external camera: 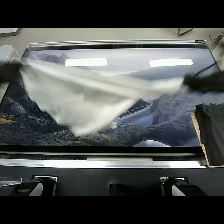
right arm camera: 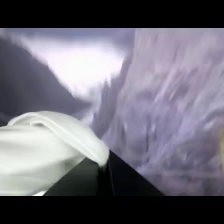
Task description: Fold the clothes and pants, and hang the long-sleeved shirts on hangers.
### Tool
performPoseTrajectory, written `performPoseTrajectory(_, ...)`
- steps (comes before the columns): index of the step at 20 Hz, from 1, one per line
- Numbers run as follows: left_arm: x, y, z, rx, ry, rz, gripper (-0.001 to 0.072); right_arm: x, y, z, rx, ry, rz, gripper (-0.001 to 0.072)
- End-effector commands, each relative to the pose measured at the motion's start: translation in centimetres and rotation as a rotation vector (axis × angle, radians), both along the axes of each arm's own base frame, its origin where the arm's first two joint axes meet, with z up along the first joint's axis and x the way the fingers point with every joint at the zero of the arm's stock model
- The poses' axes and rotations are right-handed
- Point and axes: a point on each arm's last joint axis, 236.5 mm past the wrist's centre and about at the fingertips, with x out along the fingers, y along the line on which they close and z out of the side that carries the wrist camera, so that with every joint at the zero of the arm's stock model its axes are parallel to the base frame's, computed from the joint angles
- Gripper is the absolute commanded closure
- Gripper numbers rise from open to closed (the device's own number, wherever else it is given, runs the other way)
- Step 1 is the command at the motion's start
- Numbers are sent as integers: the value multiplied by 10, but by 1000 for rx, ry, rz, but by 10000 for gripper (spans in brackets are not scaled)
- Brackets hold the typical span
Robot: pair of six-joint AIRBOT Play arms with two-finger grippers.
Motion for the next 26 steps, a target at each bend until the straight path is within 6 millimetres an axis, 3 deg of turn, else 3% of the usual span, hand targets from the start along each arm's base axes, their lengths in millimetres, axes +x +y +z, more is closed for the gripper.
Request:
performPoseTrajectory(1,-70,17,137,57,-330,94,683,-51,-22,160,-40,-406,-116,666)
performPoseTrajectory(2,-87,11,149,41,-364,78,683,-66,-20,166,-34,-412,-113,666)
performPoseTrajectory(5,-123,0,166,32,-434,61,683,-98,-18,155,-28,-342,-117,666)
performPoseTrajectory(7,-127,5,166,63,-443,90,683,-111,-18,137,-26,-254,-121,666)
performPoseTrajectory(9,-111,7,144,89,-362,87,683,-124,-17,91,-22,-49,-120,666)
performPoseTrajectory(11,-79,5,91,82,-185,43,683,-140,-13,23,-18,240,-104,666)
performPoseTrajectory(13,-44,1,4,75,67,-23,683,-154,-2,-54,12,504,-59,666)
performPoseTrajectory(15,-21,-11,-94,43,311,-96,683,-172,11,-126,50,716,-11,666)
performPoseTrajectory(17,-12,-29,-183,39,478,-156,683,-173,18,-191,70,797,26,665)
performPoseTrajectory(19,-6,-40,-250,15,590,-156,683,-161,16,-233,80,813,1,665)
performPoseTrajectory(20,-3,-43,-275,8,628,-148,683,-145,16,-250,91,802,-25,665)
performPoseTrajectory(22,4,-49,-305,7,684,-146,683,-98,17,-276,134,709,-76,665)
performPoseTrajectory(24,10,-53,-321,-3,720,-145,683,-52,26,-295,226,590,-141,665)
performPoseTrajectory(26,11,-53,-330,-9,746,-146,683,-23,39,-308,362,525,-232,662)
